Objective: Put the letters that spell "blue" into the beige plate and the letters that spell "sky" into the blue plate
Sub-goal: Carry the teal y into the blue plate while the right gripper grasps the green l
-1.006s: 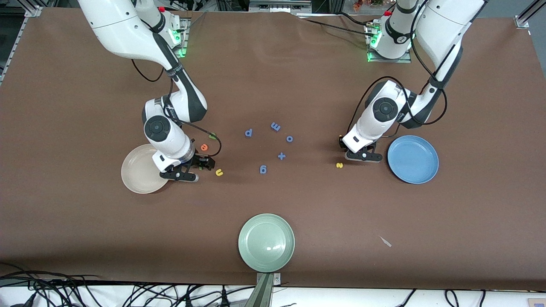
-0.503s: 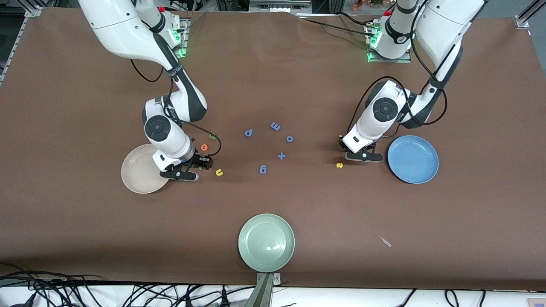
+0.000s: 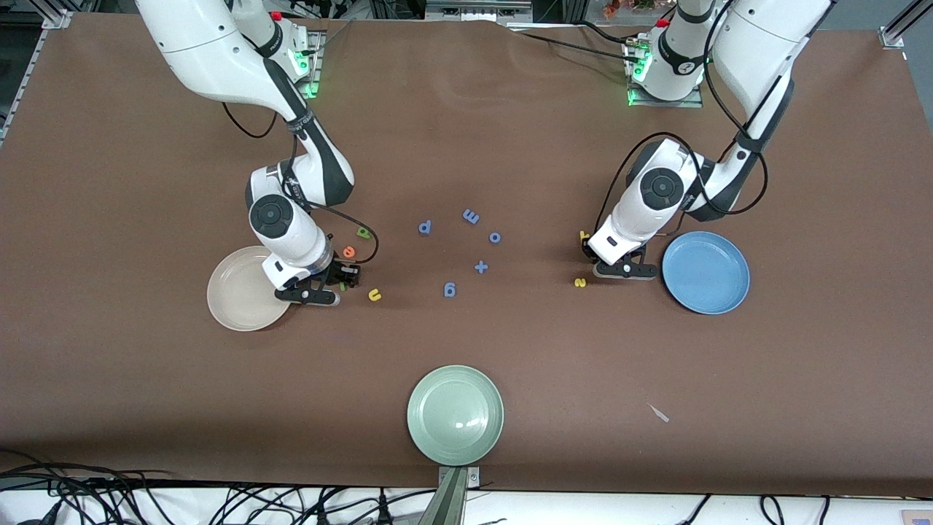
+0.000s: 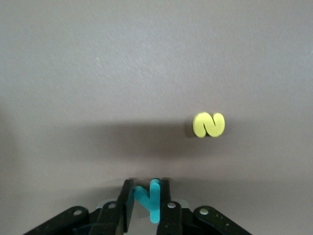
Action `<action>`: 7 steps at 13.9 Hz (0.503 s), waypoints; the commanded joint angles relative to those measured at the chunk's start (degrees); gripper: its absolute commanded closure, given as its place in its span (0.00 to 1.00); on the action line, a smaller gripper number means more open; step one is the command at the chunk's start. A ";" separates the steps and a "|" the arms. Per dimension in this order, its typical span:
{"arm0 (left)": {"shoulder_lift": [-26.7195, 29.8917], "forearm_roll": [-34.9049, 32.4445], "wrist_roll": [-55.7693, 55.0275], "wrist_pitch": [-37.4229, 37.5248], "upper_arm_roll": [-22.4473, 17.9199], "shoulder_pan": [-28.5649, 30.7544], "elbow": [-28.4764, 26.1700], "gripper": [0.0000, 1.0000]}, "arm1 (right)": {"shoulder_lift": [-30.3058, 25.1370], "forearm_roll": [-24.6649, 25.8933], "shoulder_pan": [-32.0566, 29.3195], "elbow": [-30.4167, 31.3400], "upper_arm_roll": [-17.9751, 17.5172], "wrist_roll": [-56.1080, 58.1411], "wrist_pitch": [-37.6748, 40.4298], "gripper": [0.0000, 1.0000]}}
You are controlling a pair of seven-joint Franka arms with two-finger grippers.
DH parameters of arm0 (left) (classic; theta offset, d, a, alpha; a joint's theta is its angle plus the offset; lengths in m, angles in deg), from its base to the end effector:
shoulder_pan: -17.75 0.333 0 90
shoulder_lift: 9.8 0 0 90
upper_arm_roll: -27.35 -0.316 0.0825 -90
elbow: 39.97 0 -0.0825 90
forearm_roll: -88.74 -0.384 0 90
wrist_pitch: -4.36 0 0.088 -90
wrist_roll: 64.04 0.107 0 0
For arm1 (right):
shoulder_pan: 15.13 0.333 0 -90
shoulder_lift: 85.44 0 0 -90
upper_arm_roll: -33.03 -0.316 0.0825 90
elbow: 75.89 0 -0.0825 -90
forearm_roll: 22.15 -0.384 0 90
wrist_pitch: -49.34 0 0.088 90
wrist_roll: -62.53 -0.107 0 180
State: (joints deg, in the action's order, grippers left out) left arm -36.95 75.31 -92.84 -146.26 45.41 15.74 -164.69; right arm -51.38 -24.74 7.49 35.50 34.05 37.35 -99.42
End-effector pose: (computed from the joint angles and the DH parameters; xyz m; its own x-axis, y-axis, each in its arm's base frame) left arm 0.5232 -0.2007 0.1812 0.9998 -0.0186 0.0015 -0.0187 -0.9994 0.0295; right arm 0.5814 0.2296 0.1774 0.9942 -0.0977 0.0455 -0.0960 -0.9946 -0.0387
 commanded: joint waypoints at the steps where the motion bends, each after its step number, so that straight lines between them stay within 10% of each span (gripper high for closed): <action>1: 2.35 -1.86 -0.74 4.17 0.04 2.44 1.93 0.86 | -0.22 0.74 0.14 0.68 -0.14 0.40 -1.09 0.78; 3: 3.67 -1.86 -0.48 7.34 0.04 3.94 3.16 0.86 | -0.57 0.74 0.05 0.24 -0.05 0.66 -1.00 0.99; 7: 4.12 -1.86 5.91 11.48 -0.04 9.20 6.24 0.86 | -2.76 0.66 -1.26 -3.61 1.43 6.52 6.77 1.00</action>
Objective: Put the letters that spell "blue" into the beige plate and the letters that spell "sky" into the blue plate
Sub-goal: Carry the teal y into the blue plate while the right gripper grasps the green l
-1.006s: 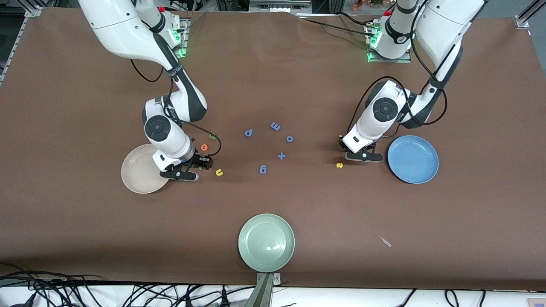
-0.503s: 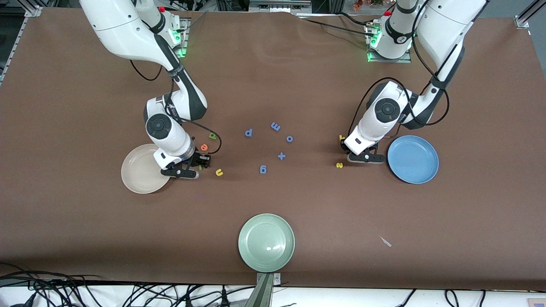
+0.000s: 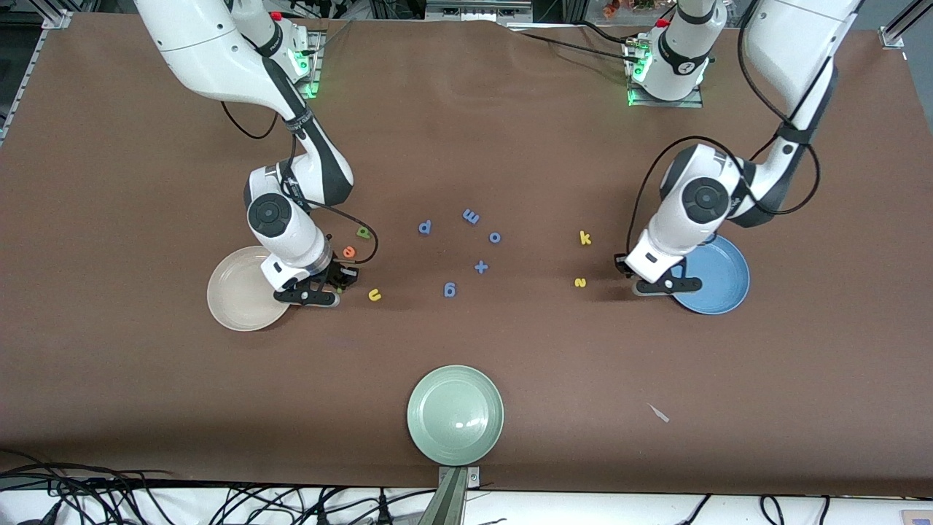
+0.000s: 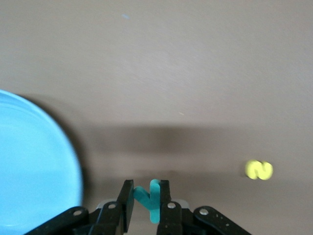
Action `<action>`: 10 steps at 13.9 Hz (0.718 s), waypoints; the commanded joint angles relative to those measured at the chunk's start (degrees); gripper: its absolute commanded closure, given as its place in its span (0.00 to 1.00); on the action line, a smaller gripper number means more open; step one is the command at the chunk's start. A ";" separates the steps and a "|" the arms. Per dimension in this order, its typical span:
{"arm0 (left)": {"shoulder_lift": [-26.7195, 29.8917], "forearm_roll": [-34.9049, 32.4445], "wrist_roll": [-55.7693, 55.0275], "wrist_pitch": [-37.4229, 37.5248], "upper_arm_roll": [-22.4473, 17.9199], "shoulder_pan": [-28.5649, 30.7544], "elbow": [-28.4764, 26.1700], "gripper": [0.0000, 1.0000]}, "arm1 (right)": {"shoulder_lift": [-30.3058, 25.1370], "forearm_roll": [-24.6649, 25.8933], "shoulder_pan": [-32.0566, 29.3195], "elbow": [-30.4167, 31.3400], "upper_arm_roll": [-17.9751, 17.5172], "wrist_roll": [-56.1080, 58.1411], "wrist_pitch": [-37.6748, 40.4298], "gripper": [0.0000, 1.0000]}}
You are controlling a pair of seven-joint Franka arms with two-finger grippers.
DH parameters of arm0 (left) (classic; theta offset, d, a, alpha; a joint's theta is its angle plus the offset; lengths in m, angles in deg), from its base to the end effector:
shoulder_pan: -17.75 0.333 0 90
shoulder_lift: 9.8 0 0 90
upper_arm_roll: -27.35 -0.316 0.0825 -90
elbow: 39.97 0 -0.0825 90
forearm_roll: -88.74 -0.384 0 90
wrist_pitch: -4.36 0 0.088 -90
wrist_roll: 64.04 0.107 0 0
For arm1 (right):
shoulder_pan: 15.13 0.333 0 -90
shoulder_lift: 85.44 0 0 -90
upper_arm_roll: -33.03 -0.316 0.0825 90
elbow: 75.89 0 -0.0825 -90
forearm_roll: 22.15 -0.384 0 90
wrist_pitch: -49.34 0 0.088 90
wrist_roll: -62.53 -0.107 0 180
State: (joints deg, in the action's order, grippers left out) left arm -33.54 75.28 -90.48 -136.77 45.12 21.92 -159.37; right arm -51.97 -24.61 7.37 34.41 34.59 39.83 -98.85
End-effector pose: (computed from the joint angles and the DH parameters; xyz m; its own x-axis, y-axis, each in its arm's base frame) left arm 0.5693 -0.1359 0.2324 0.9979 0.0641 0.0028 0.0641 -0.9977 -0.0236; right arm 0.5908 0.2260 0.1903 0.9958 -0.0624 0.0673 -0.0598 -0.9974 -0.0394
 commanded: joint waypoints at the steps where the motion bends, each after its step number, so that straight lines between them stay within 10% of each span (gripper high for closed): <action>1: 0.98 -1.83 6.72 1.99 0.33 5.74 0.92 0.86 | -2.70 0.52 -1.14 -5.50 2.81 7.89 11.65 1.00; 7: 0.98 -1.83 17.20 1.99 0.25 14.01 -0.66 0.85 | -6.13 0.08 -1.23 -1.95 10.91 21.28 18.39 0.99; 10: 0.81 -1.83 17.30 1.90 0.16 14.55 -1.54 0.77 | -9.64 -0.45 -1.23 5.18 10.92 20.42 12.59 0.53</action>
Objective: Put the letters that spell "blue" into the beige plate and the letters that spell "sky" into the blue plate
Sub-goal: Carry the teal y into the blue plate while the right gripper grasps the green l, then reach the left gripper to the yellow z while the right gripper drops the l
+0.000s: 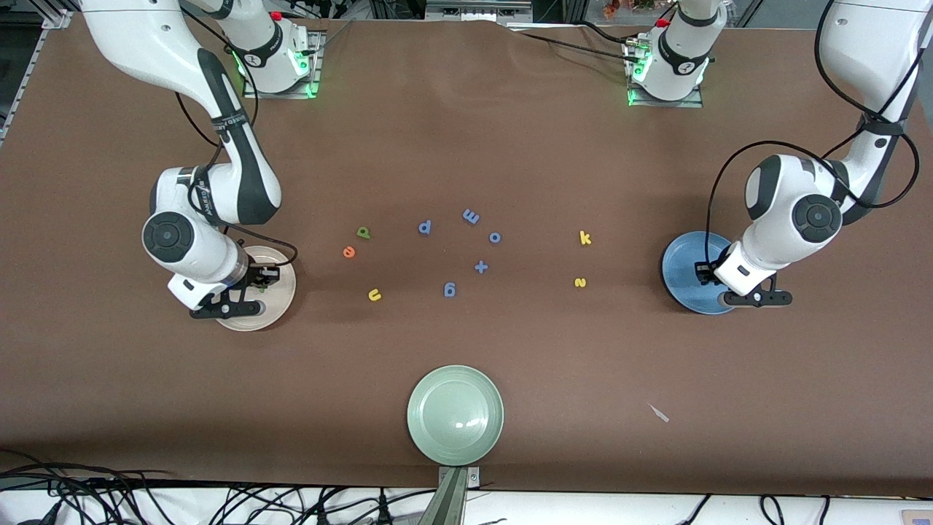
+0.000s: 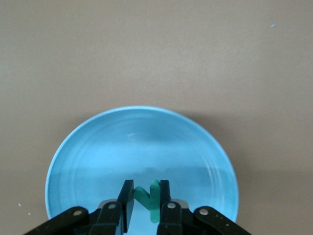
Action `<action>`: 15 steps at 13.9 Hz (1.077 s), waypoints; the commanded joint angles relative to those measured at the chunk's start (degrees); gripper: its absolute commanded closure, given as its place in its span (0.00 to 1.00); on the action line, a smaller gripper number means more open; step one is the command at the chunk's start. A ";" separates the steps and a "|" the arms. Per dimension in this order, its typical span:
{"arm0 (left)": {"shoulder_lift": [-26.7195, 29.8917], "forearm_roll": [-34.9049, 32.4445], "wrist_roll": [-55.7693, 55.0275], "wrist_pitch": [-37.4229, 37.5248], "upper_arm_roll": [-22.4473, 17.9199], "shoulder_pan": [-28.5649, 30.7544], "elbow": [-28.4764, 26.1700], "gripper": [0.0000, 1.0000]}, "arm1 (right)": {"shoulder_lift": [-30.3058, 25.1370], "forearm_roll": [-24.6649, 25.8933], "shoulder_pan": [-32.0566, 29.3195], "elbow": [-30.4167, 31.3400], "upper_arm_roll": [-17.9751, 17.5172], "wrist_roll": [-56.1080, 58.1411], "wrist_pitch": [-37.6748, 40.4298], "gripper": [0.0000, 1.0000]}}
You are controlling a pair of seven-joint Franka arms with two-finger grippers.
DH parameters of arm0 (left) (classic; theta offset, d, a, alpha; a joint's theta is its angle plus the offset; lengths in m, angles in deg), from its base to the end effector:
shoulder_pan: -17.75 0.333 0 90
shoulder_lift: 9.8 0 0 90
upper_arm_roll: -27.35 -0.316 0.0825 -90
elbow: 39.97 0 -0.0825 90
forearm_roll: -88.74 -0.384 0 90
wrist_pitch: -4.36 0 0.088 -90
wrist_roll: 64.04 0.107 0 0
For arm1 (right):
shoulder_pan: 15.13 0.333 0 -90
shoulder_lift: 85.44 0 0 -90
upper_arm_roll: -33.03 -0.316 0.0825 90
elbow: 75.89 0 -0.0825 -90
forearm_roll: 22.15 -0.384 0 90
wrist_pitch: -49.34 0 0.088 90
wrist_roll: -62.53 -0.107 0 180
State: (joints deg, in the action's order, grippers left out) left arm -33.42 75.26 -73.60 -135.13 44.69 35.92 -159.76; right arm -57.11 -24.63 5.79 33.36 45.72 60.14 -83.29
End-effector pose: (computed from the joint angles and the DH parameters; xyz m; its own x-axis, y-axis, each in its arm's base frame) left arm 0.5798 0.0103 0.2280 0.9991 0.0205 -0.0380 0.0193 -0.9993 -0.0317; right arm 0.6146 0.0958 0.2368 0.9935 0.0902 -0.0698 0.0956 -0.9924 0.0778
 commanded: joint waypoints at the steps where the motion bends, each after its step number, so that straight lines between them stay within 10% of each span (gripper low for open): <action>1: 0.69 -1.90 0.41 0.36 0.67 1.25 -1.15 0.65 | -5.21 -0.51 0.35 6.15 -0.21 -0.15 -2.46 0.44; 4: 0.77 -1.82 -0.11 0.36 0.93 1.26 -0.88 0.33 | -5.39 -1.57 0.52 5.80 -1.61 -4.88 -2.11 0.37; 15: -2.29 -1.38 -27.93 2.03 10.52 -7.16 4.20 0.38 | -4.42 -1.48 1.31 10.44 -14.00 -32.14 -8.86 0.27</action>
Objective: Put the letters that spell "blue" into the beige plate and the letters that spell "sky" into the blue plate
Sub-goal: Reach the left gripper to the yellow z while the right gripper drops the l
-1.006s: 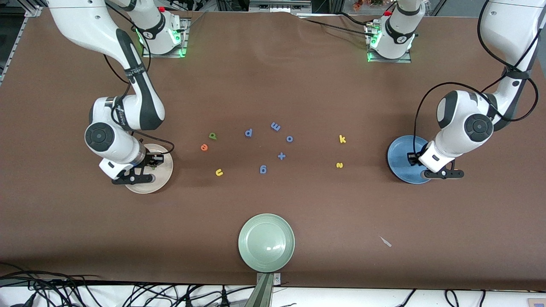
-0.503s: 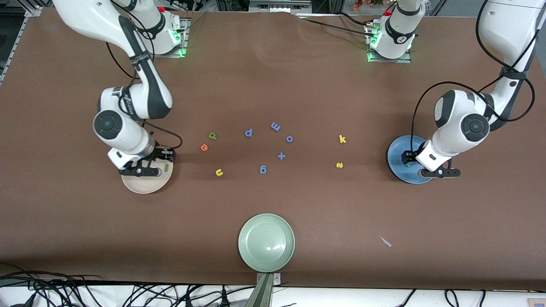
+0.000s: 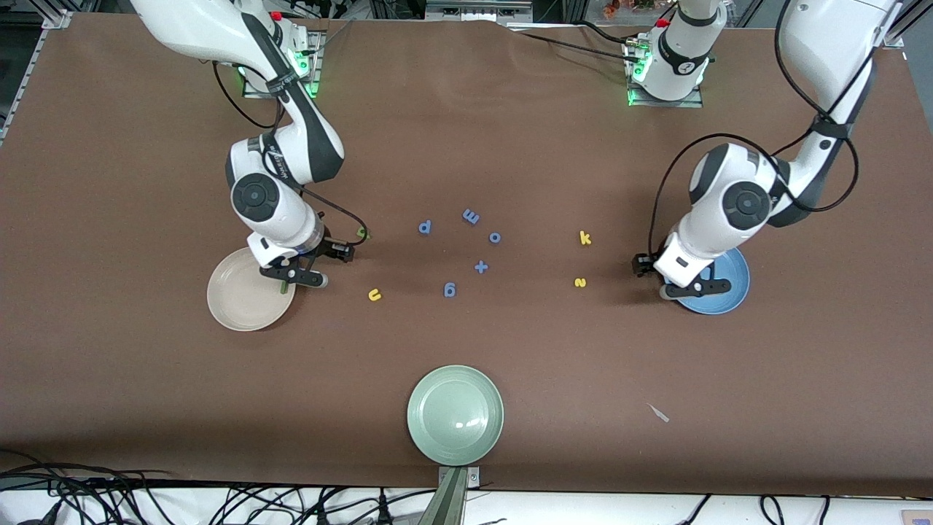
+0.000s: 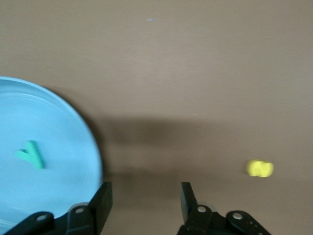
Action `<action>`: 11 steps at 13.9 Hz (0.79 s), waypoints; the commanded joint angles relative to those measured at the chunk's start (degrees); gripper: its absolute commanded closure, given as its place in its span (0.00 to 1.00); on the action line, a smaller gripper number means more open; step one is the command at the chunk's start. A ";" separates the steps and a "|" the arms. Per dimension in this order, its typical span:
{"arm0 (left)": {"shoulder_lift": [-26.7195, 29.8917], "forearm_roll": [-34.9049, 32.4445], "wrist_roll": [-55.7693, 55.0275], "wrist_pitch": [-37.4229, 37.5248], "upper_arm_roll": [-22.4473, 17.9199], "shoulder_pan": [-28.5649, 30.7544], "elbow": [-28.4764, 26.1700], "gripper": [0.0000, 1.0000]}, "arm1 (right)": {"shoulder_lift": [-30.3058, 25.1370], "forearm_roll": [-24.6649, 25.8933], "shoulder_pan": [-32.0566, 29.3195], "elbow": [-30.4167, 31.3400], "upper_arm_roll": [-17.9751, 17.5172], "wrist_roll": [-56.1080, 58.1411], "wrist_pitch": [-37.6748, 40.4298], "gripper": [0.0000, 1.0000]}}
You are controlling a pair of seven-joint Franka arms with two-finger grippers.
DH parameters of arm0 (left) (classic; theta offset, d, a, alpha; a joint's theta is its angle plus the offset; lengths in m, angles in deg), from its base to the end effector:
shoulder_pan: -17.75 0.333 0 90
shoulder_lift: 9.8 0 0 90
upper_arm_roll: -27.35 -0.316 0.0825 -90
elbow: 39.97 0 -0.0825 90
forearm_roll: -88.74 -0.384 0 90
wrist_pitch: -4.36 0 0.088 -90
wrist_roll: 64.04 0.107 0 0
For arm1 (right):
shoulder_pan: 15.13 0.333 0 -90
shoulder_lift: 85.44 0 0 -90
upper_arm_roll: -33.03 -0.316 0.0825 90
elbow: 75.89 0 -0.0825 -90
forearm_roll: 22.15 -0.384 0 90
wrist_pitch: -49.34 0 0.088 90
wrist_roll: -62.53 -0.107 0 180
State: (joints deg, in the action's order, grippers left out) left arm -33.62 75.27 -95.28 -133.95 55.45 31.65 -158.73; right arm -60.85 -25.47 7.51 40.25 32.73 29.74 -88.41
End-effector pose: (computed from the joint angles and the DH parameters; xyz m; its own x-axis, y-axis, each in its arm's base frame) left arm 0.5700 -0.1381 0.2480 0.9879 0.1526 -0.0279 0.1534 -0.9878 0.0277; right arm 0.5485 0.2325 0.2295 0.9746 -0.2140 -0.0655 -0.2147 -0.9767 -0.0040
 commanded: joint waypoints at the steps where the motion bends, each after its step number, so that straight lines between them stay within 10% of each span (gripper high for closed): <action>1: -3.15 -1.81 -10.47 0.85 -0.42 -4.57 3.70 0.39 | -0.68 -0.64 -0.41 5.14 -1.03 -1.75 -6.02 0.26; 11: -12.74 -1.82 -38.35 1.20 -1.56 -9.94 12.58 0.37 | 2.75 -0.29 1.61 7.79 -1.46 -3.42 -14.82 0.26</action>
State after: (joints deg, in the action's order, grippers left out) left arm -43.66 75.27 -127.18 -133.96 54.75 22.49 -149.46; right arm -59.07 -25.47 8.53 48.02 31.28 26.96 -101.16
